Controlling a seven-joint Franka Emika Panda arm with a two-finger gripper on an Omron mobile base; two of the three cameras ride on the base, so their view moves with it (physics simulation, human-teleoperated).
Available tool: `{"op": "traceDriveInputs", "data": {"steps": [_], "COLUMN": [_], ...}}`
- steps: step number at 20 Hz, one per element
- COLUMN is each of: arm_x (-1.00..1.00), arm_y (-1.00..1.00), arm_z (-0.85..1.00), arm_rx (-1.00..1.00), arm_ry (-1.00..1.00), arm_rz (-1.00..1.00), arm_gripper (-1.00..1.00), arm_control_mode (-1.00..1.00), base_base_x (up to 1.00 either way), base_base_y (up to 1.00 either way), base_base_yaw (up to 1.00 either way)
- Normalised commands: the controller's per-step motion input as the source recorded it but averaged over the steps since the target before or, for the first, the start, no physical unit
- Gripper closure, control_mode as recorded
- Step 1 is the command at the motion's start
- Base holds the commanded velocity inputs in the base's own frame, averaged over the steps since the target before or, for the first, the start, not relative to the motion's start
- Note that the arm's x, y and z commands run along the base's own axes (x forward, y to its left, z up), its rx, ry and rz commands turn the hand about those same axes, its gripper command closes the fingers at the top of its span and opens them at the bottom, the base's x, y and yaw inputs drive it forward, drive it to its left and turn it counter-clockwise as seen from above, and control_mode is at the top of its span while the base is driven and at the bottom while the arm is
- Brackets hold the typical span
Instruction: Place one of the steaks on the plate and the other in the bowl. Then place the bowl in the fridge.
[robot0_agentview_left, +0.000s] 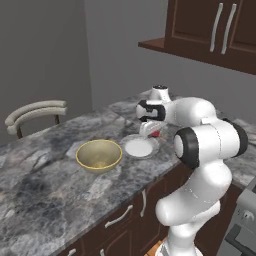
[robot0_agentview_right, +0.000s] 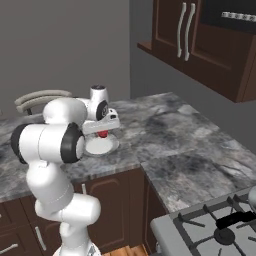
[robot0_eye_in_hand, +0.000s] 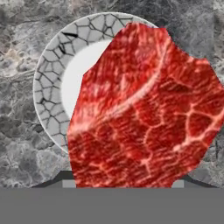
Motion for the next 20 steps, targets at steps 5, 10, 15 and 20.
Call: {"op": "traceDriveInputs", "data": {"steps": [5,10,15,20], "arm_x": [0.44,0.04,0.0,0.0], "arm_y": [0.29,0.09,0.02,0.18], "arm_z": [-0.51,-0.6,-0.41,-0.35], "arm_rx": [-0.01,-0.01,0.0,0.0], "arm_ry": [0.09,0.05,0.0,0.0], "arm_rz": [0.07,0.02,0.01,0.04], "arm_gripper": [1.0,1.0,1.0,-1.0], "arm_control_mode": [-1.0,-1.0,-1.0,-1.0], "base_base_x": [0.0,0.0,0.0,0.0], "base_base_y": [0.0,0.0,0.0,0.0], "base_base_yaw": [0.0,0.0,0.0,0.0]}}
